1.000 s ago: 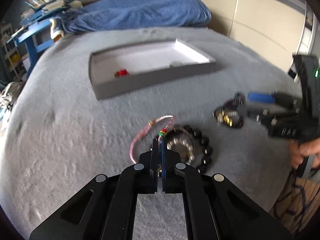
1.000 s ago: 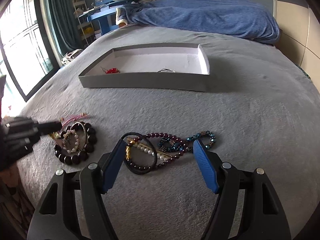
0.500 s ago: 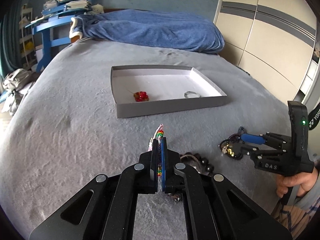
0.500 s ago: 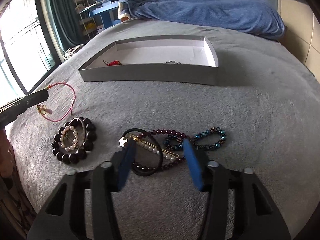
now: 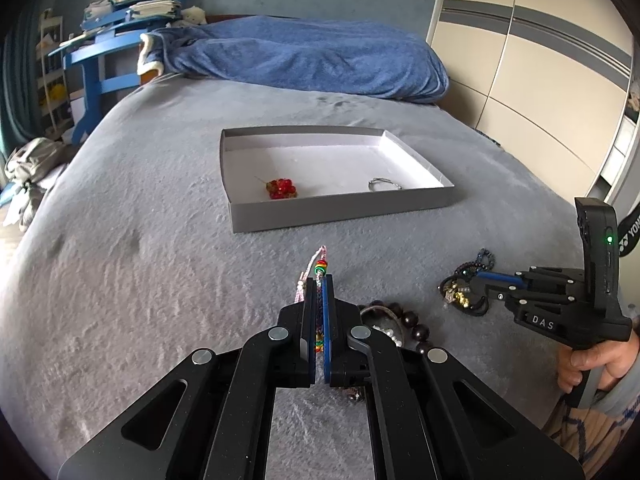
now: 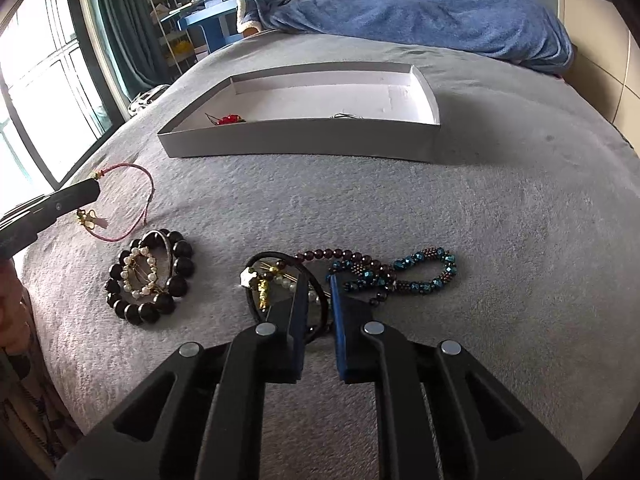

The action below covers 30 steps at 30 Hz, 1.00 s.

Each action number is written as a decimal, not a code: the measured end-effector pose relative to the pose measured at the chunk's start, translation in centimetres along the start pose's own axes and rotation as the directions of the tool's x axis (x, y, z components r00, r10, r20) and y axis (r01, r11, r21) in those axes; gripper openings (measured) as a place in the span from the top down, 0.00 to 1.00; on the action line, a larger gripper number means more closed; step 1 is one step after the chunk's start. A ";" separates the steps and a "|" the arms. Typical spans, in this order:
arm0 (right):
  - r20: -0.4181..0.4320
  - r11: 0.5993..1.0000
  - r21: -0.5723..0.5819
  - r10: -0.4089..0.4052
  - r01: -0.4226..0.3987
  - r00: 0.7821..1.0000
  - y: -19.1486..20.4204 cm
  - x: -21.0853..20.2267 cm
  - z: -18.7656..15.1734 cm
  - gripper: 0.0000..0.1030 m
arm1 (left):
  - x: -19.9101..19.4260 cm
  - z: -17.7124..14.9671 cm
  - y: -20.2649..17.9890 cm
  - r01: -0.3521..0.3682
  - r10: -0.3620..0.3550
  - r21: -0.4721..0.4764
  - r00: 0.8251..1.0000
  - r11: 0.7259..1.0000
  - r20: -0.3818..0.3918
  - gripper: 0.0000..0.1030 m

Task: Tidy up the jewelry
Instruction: 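Lift the pink bracelet with the left tool while the right tool grasps a black hair tie, then move both items into the tray and open both tools to release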

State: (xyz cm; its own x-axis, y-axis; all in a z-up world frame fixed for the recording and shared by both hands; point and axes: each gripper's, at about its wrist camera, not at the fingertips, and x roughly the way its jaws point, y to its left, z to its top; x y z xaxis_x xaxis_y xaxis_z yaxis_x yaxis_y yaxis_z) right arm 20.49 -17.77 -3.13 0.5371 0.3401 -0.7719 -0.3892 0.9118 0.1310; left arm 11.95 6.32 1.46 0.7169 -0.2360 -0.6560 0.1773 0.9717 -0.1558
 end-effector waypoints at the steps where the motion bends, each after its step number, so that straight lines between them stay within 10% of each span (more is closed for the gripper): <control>1: -0.001 1.000 -0.001 0.002 -0.002 1.000 0.0 0.0 0.0 0.89 | 0.0 0.0 0.0 0.000 0.000 0.002 1.000 1.000 -0.001 0.97; 30: 0.176 0.995 0.053 0.078 -0.089 0.981 -1.2 -4.9 5.7 0.97 | -0.7 5.0 1.2 0.047 -0.049 0.018 0.994 0.999 0.096 0.97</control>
State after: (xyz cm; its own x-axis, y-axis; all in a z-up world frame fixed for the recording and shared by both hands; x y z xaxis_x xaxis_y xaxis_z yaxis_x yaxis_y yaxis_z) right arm 22.57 -19.19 4.09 0.6284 0.4459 -0.6374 -0.3955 0.8887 0.2318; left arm 15.04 7.65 5.42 0.7686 -0.2823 -0.5740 0.2229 0.9593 -0.1734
